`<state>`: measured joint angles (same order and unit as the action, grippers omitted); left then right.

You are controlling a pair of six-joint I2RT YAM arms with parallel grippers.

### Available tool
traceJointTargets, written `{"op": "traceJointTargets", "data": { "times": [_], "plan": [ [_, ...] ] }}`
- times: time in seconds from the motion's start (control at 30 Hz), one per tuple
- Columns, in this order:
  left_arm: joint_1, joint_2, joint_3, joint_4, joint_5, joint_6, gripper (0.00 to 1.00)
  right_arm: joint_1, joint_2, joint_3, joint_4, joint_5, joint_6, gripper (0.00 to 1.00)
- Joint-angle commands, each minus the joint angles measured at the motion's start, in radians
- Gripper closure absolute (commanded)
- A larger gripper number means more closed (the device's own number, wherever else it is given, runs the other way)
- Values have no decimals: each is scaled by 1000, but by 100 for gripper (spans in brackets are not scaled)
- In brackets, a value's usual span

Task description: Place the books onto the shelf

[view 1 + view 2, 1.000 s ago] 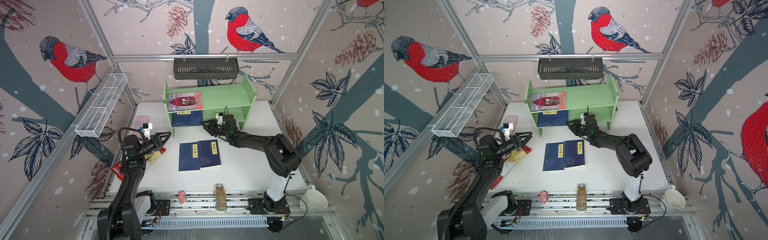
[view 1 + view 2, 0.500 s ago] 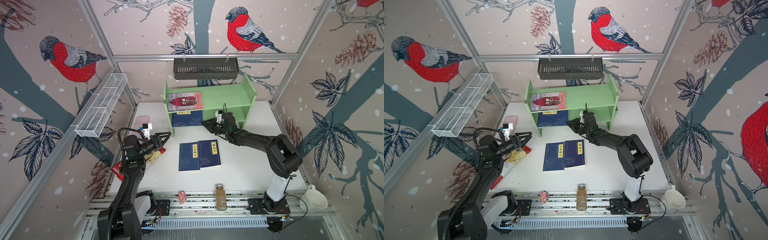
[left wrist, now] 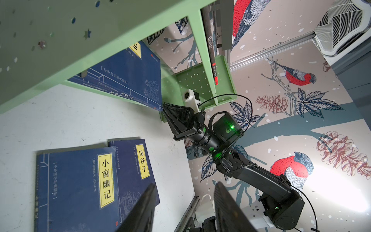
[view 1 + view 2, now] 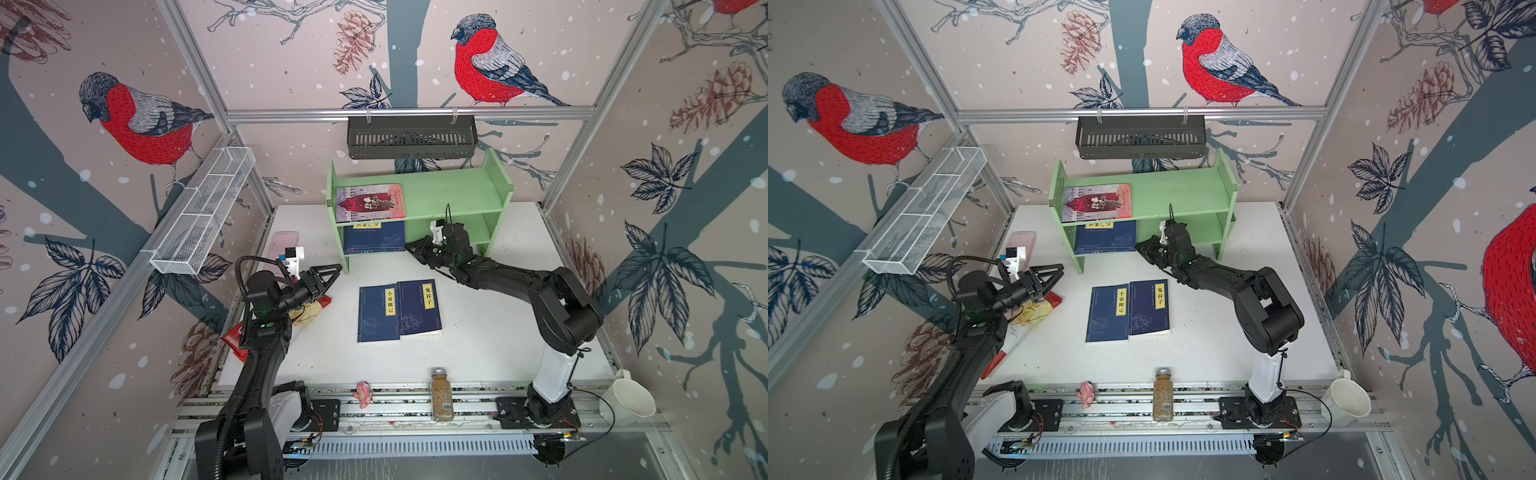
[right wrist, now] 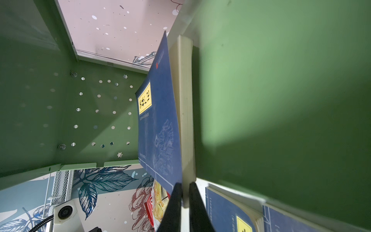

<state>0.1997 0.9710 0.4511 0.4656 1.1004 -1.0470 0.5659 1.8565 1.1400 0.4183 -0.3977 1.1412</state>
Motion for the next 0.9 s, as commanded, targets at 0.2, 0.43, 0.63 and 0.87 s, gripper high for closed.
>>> {"op": "traceJointTargets", "data": {
  "times": [0.2, 0.43, 0.63, 0.87],
  "plan": [
    [3, -5, -3, 52, 19, -4, 51, -1, 17, 26, -4, -3, -31, 89],
    [3, -2, -2, 55, 21, -7, 51, 0, 29, 30, 17, -10, -20, 89],
    [3, 2, -3, 59, 21, -7, 51, 0, 26, 32, 38, -10, -14, 89],
    [4, 3, -3, 63, 22, -8, 51, 0, 31, 39, 34, -16, -15, 89]
  ]
}}
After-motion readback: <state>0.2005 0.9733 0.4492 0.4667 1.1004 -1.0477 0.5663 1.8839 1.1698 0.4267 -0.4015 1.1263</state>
